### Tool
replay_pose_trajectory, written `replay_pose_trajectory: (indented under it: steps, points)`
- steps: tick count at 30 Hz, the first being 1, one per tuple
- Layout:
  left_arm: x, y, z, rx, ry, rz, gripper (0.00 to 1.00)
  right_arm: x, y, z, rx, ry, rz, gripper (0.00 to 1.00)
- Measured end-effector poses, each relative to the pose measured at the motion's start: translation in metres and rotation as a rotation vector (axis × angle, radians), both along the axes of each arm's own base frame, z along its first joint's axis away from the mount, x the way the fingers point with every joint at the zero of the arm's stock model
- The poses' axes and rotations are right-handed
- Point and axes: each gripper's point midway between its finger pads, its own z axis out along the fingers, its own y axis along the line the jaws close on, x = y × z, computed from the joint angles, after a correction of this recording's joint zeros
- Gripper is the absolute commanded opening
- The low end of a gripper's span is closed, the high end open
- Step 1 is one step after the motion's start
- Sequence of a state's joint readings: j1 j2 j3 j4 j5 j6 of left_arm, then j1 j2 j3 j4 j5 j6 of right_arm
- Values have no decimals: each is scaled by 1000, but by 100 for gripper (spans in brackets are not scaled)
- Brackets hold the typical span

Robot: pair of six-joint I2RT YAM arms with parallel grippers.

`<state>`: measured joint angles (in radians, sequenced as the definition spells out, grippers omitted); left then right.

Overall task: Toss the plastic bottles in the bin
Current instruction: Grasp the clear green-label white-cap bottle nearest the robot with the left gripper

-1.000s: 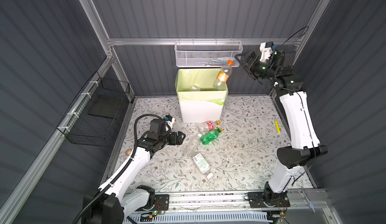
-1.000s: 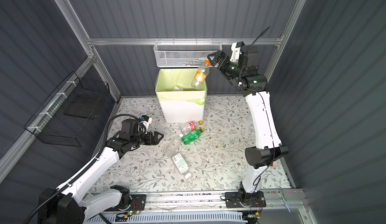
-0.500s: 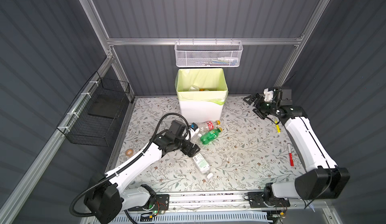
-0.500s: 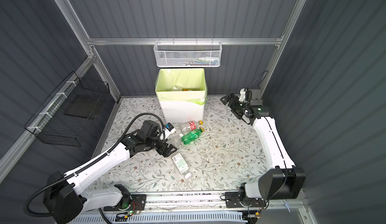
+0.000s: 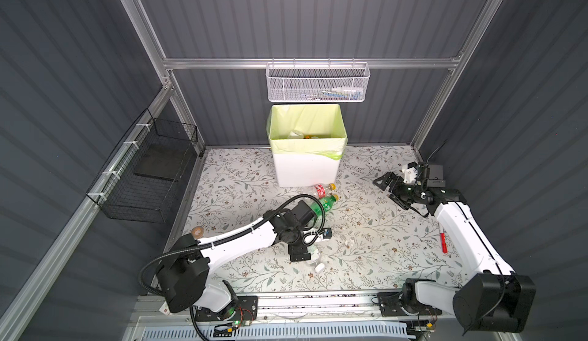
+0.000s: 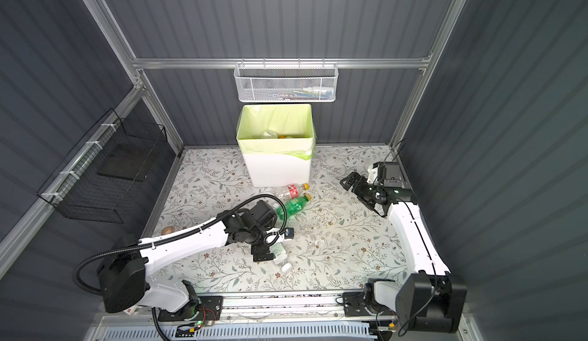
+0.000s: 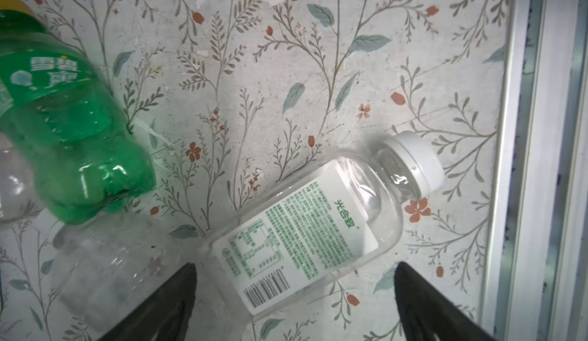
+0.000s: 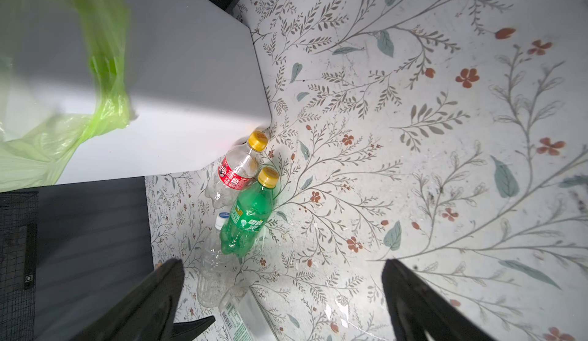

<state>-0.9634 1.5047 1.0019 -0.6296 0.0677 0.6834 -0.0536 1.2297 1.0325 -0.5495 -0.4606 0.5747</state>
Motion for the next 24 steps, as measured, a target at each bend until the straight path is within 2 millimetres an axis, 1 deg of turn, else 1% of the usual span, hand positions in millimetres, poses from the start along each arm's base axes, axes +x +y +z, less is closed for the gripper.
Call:
replay_pose_trajectory:
  steps: [4,9,13,18,21,24]
  points:
    - [-3,-2,-18,74,-13,-97,99,3,1,-3,9,-13,13,99]
    - [-2,-2,-23,116,-35,-182,99,2,-5,-17,25,4,1,99]
    - [0,-4,-31,139,-41,-221,99,3,-7,-25,39,15,-1,99]
    - [-1,-4,-49,177,-20,-244,99,5,-8,-31,55,21,0,99]
    - [-1,-5,-54,183,-16,-248,96,6,-8,-29,61,13,0,99]
    - [0,-8,-53,178,-16,-250,88,8,-9,-29,65,5,0,99]
